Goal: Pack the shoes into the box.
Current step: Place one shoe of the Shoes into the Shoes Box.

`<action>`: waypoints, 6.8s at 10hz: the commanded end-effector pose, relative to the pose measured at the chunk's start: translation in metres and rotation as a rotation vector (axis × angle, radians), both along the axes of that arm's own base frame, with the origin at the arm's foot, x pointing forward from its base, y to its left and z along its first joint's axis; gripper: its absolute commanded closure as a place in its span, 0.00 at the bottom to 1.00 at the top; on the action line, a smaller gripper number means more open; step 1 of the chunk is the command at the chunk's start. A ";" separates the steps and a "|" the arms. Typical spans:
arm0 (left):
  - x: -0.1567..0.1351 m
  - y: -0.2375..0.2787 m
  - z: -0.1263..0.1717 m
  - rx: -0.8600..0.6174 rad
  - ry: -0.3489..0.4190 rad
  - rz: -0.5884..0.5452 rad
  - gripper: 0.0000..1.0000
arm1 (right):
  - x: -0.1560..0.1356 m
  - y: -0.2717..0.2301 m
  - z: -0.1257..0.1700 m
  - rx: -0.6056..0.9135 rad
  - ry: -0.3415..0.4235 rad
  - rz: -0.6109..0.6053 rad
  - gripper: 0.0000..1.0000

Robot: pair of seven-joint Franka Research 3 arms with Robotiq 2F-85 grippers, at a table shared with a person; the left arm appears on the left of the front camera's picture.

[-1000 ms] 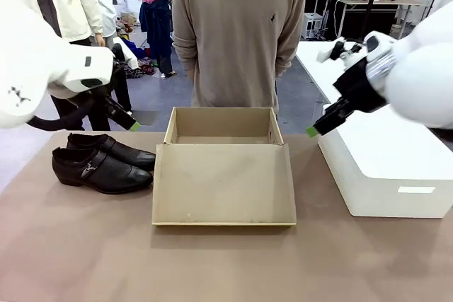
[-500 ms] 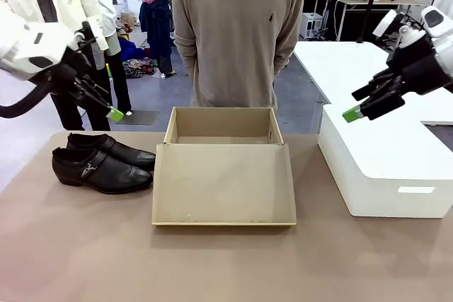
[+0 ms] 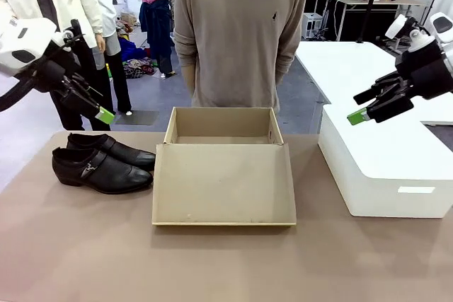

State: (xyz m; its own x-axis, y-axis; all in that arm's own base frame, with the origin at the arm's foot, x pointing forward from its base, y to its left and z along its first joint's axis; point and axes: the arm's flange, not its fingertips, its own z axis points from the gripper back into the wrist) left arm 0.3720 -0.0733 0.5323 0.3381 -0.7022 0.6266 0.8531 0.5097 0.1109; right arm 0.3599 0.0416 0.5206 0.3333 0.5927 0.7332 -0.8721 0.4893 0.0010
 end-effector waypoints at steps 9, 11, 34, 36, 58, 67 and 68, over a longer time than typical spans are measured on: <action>-0.001 0.001 -0.002 -0.009 -0.019 -0.007 0.00 | 0.001 0.000 0.002 -0.008 -0.018 0.011 0.00; -0.001 0.001 -0.002 -0.009 -0.019 -0.007 0.00 | 0.001 0.000 0.002 -0.008 -0.018 0.011 0.00; -0.001 0.001 -0.002 -0.009 -0.019 -0.007 0.00 | 0.001 0.000 0.002 -0.008 -0.018 0.011 0.00; -0.001 0.001 -0.002 -0.009 -0.019 -0.007 0.00 | 0.001 0.000 0.002 -0.008 -0.018 0.011 0.00; 0.073 0.036 0.037 0.356 0.011 -0.350 0.00 | 0.001 0.000 0.002 -0.008 -0.018 0.011 0.00; 0.138 0.058 0.004 0.545 0.100 -0.443 0.00 | 0.001 0.000 0.002 -0.008 -0.018 0.011 0.00; 0.133 0.056 0.000 0.510 0.067 -0.428 0.00 | 0.001 0.000 0.002 -0.008 -0.018 0.011 0.00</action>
State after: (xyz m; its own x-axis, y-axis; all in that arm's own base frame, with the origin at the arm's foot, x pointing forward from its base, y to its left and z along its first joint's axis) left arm 0.5093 -0.0174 0.5291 -0.0113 -0.9884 0.1512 0.9835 0.0163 0.1800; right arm 0.3574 0.0424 0.5237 0.3459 0.6077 0.7149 -0.8646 0.5024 -0.0086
